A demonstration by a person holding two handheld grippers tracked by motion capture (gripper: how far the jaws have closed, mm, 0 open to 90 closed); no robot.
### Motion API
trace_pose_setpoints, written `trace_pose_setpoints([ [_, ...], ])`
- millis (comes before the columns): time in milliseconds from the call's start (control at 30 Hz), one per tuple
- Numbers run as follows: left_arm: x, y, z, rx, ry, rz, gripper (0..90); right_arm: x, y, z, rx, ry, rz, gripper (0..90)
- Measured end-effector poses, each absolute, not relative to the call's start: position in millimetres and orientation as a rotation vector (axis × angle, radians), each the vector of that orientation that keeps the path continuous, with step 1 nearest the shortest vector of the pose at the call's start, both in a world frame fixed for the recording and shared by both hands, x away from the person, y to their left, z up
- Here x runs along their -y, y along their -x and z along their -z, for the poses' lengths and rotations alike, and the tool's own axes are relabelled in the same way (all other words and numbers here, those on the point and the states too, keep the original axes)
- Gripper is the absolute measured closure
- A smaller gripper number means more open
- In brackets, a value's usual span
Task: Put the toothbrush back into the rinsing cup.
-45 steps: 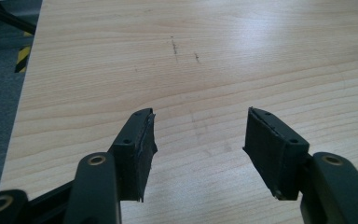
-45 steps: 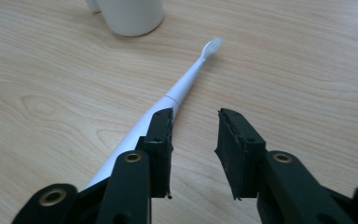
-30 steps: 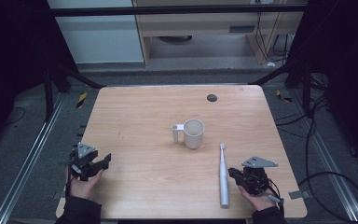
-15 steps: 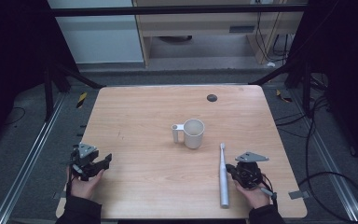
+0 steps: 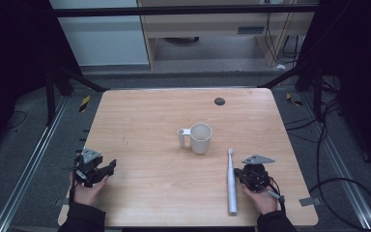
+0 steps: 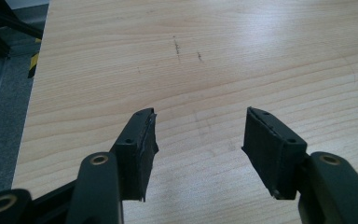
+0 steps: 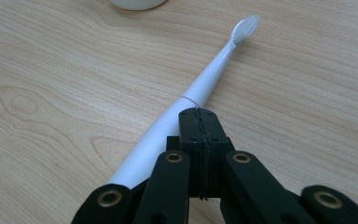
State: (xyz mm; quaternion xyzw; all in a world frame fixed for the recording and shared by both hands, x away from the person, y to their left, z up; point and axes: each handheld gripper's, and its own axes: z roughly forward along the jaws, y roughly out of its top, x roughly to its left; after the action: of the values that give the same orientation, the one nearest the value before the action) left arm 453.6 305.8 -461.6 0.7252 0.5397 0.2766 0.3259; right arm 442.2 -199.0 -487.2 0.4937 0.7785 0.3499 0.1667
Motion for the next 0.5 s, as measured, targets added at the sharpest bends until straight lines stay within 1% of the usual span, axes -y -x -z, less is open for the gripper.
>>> trace_pose_setpoints([
  [500,-305.1,-454.0,462.1,-1.415,-1.906,-0.727,42.9,196.1,-447.0,489.6,-2.226,-1.4,-0.977,90.0],
])
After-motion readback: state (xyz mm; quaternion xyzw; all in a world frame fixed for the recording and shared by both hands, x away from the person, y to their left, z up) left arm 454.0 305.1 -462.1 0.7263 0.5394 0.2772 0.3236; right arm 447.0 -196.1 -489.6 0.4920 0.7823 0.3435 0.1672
